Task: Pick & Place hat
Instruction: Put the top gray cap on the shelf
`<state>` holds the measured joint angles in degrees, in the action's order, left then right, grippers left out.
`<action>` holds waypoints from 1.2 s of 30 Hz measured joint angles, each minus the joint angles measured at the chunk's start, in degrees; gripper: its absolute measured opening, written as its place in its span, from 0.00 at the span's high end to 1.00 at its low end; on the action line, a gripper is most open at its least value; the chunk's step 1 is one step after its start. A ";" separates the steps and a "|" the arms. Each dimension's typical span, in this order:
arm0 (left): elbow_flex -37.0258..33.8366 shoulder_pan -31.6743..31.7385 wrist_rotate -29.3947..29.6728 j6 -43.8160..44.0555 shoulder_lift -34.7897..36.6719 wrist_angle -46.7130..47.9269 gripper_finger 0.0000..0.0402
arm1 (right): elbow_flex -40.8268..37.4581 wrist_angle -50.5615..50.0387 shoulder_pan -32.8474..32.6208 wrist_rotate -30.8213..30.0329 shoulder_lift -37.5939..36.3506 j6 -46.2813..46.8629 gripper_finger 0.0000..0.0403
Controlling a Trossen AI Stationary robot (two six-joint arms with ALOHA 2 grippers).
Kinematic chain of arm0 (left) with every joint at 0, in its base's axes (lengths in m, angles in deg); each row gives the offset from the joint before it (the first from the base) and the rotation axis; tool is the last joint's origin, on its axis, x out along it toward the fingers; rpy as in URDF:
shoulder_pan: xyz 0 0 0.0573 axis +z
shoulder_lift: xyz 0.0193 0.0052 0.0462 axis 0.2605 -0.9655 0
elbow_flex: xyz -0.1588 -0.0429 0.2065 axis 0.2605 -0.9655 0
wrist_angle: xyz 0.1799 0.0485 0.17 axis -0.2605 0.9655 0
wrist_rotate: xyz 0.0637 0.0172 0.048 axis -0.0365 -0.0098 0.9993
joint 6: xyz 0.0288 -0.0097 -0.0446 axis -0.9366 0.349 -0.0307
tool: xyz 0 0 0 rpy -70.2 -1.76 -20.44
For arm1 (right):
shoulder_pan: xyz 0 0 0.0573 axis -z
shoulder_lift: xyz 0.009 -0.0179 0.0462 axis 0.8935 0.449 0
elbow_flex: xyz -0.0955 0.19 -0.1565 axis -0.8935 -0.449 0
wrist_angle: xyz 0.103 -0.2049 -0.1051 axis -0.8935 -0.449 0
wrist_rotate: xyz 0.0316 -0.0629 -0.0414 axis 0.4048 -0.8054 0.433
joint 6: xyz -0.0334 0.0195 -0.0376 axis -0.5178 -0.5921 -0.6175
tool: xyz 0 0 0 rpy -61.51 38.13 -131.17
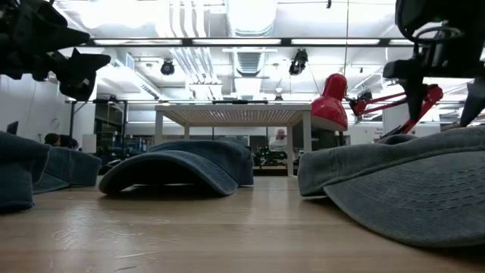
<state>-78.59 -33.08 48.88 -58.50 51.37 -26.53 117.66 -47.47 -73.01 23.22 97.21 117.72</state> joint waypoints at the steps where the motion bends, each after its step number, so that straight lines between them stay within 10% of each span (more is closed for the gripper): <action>1: -0.01 0.00 0.00 0.30 0.00 -0.17 0.46 | -0.53 0.99 0.02 -0.97 -0.03 0.67 0.10; 24: -0.04 0.00 0.07 6.36 -0.02 -0.85 0.46 | -18.51 31.12 12.15 -3.72 2.60 -1.67 0.12; 36: -0.04 0.00 0.02 8.56 0.00 -0.91 0.46 | -19.53 32.03 12.11 -4.78 4.44 -1.07 0.67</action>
<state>-78.63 -33.08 48.91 -49.94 51.37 -27.45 98.12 -15.44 -60.90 18.44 101.65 116.65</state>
